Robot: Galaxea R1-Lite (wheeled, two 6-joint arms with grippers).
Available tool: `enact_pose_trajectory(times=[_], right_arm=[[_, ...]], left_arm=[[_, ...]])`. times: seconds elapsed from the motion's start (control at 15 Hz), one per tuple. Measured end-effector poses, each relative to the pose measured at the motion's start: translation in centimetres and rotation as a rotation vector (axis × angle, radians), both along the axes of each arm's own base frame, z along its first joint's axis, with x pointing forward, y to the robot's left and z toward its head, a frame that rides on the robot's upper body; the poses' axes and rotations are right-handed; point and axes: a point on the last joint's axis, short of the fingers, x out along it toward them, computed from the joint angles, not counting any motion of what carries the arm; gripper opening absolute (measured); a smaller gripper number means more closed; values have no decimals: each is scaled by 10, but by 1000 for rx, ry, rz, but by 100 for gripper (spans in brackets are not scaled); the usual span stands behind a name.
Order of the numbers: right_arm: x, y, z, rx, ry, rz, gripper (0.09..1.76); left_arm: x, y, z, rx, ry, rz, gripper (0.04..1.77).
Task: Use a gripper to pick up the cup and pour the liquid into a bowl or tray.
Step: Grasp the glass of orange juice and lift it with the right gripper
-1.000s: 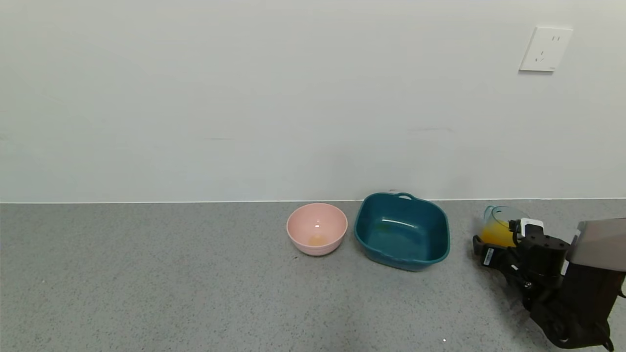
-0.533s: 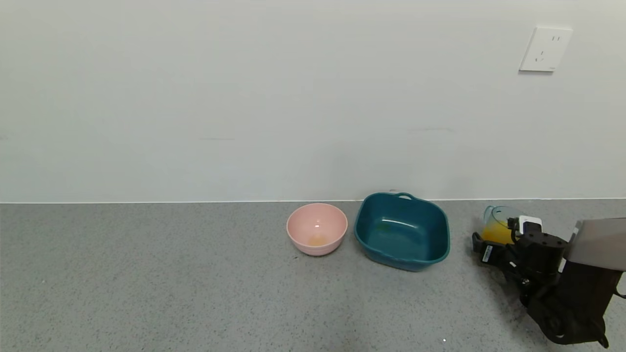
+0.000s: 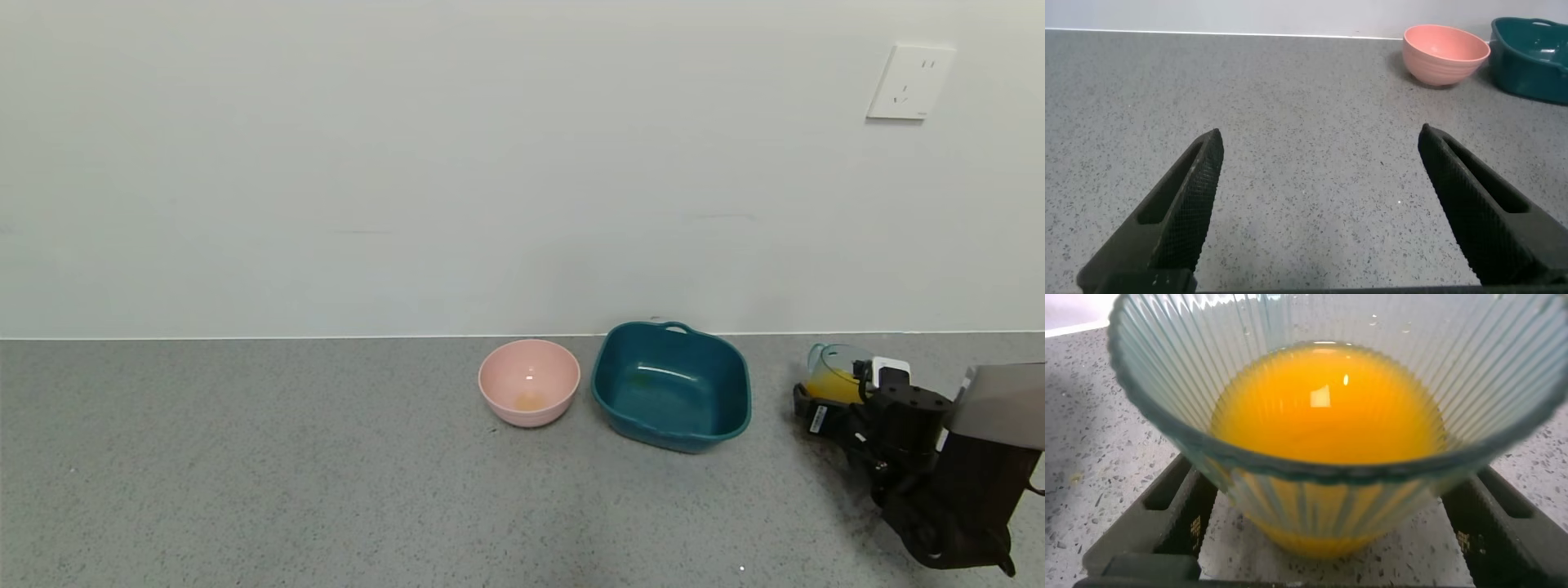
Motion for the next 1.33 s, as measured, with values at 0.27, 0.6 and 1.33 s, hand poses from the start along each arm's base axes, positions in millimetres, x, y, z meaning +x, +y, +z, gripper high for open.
enact_pose_trajectory(times=[0.27, 0.6, 1.33], right_arm=[[3, 0, -2, 1, -2, -1, 171], [6, -1, -5, 2, -4, -1, 171], [15, -4, -7, 1, -16, -6, 171]], left_arm=[[0, 0, 0, 0, 0, 0, 172], [0, 0, 0, 0, 0, 0, 172], [0, 0, 0, 0, 0, 0, 172]])
